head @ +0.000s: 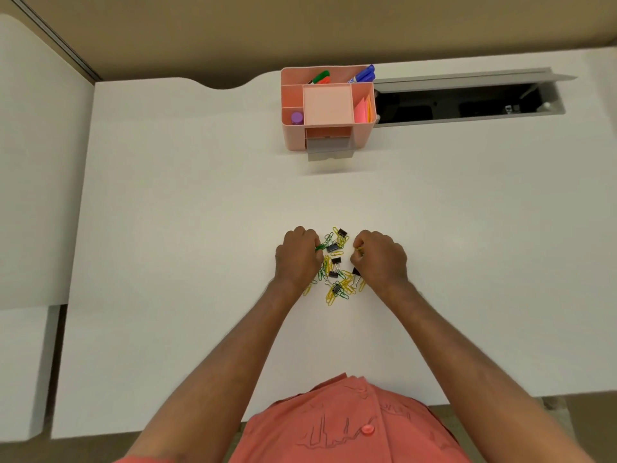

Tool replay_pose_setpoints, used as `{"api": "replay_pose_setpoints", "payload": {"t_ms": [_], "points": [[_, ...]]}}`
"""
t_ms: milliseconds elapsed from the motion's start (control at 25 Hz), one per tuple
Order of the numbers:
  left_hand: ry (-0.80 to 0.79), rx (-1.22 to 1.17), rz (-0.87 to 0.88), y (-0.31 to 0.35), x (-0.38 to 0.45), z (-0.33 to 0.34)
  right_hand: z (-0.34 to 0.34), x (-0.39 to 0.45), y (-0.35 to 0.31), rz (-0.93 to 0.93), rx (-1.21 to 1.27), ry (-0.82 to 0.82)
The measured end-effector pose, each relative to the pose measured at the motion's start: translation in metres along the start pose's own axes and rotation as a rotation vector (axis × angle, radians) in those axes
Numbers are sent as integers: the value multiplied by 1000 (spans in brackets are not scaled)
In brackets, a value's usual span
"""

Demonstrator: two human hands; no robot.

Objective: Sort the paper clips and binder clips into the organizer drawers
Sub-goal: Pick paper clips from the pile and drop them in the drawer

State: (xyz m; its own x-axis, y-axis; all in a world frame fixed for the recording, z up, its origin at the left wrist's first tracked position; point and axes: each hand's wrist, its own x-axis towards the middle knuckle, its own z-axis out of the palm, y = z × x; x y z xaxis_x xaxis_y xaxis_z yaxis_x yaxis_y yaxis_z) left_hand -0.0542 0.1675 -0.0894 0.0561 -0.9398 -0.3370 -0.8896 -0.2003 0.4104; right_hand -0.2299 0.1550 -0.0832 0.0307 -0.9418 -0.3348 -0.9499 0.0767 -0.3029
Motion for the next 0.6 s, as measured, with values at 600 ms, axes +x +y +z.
{"api": "replay_pose_setpoints", "payload": {"t_ms": [600], "points": [[43, -765, -145, 2, 29, -36, -59, 39, -11, 101, 994, -141]]}}
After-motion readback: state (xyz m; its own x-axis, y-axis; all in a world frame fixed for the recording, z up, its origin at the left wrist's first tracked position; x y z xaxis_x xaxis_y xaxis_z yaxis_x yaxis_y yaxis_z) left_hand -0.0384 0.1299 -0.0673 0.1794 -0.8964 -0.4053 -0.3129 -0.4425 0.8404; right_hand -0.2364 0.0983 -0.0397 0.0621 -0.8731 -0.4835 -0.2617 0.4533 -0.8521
